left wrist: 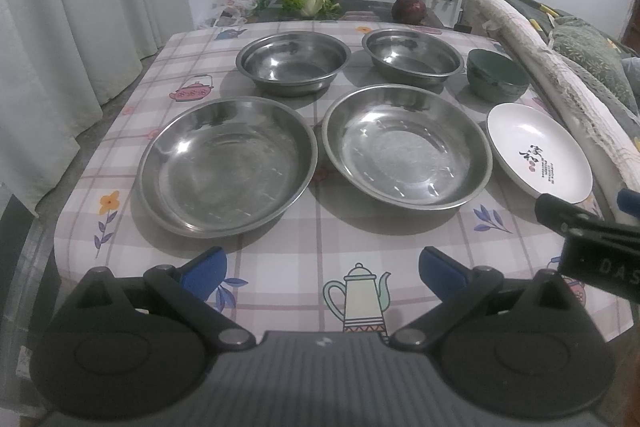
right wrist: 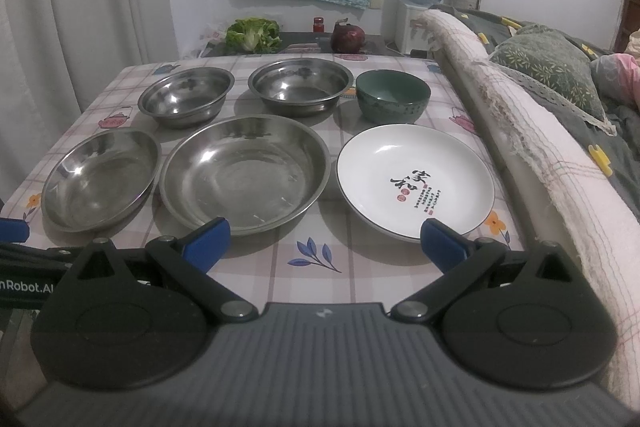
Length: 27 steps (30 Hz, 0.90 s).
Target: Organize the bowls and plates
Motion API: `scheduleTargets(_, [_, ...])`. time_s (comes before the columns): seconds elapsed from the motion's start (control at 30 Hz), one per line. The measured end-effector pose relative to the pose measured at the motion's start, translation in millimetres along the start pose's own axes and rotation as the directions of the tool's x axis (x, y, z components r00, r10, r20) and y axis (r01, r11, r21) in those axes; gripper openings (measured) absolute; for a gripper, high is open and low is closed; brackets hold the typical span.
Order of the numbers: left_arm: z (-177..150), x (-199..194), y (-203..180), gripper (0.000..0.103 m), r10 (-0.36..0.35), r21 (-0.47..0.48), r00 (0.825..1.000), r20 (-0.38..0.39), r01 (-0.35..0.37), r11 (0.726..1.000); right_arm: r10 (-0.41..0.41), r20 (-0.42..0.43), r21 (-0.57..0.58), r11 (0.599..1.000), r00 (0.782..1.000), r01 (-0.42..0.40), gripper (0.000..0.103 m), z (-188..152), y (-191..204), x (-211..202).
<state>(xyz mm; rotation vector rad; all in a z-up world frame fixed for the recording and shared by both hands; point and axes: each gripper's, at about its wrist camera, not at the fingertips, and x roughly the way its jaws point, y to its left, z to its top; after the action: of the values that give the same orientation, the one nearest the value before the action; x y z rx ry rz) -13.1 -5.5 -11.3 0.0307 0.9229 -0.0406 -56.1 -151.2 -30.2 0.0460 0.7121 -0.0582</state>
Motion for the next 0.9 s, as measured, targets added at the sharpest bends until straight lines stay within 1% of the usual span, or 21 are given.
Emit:
scheduleTargets(0.53, [0,1,2,0.103,0.003,0.002,1.000,-0.002,-0.003,1.000,-0.002,-0.002,0.001,1.000,1.000,0.002,0.102,1,-1,1])
scheduleTargets(0.67, [6,5,4,0.103,0.010,0.003,1.000,-0.008,-0.010,1.000,0.002,-0.004,0.002,1.000,1.000,-0.002,0.102,4,-1,2])
scheduleTargets(0.8, [11,10,4,0.103,0.027,0.007,1.000,-0.006,-0.027,1.000,0.031,0.003,-0.014,0.999,1.000,-0.031,0.102,8,-1,6])
scheduleTargets(0.9, [17,12,6,0.103,0.063,0.019,0.998,0.027,-0.064,0.998,0.068,0.019,-0.054,0.996,0.997,-0.067,0.102,11,6,9])
